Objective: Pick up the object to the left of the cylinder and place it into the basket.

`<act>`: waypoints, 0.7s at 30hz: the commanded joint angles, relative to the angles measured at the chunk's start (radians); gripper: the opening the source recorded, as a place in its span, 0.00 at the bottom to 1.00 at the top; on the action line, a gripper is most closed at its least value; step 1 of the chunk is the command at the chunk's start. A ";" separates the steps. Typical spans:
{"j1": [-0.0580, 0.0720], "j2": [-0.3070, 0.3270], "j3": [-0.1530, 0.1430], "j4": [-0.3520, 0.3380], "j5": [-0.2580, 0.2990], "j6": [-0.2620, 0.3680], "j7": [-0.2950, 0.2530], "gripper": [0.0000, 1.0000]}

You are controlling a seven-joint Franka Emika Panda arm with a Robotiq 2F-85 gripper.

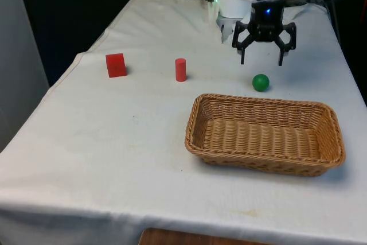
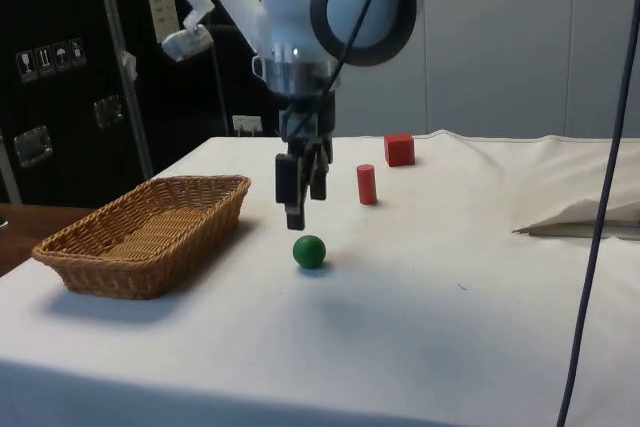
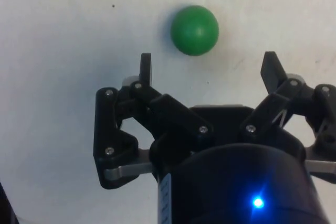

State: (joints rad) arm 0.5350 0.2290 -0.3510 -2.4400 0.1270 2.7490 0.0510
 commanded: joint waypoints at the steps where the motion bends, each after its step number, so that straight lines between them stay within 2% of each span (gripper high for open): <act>1: -0.010 0.001 0.020 -0.008 0.039 0.021 -0.027 1.00; 3: -0.012 0.019 0.025 -0.009 0.061 0.042 -0.041 1.00; 4: 0.000 0.027 0.003 -0.001 0.030 0.026 -0.020 1.00; 5: -0.012 0.026 0.027 -0.009 0.068 0.048 -0.046 1.00; 12: -0.017 0.076 0.042 -0.005 0.113 0.100 -0.071 1.00; 13: 0.000 0.085 0.015 -0.001 0.084 0.090 -0.050 1.00; 14: -0.018 0.083 0.045 -0.004 0.118 0.106 -0.073 1.00; 20: -0.022 0.125 0.058 0.002 0.138 0.145 -0.077 1.00; 21: 0.000 0.131 0.025 0.003 0.107 0.133 -0.054 1.00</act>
State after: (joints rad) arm 0.5350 0.3600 -0.3260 -2.4370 0.2340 2.8820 -0.0030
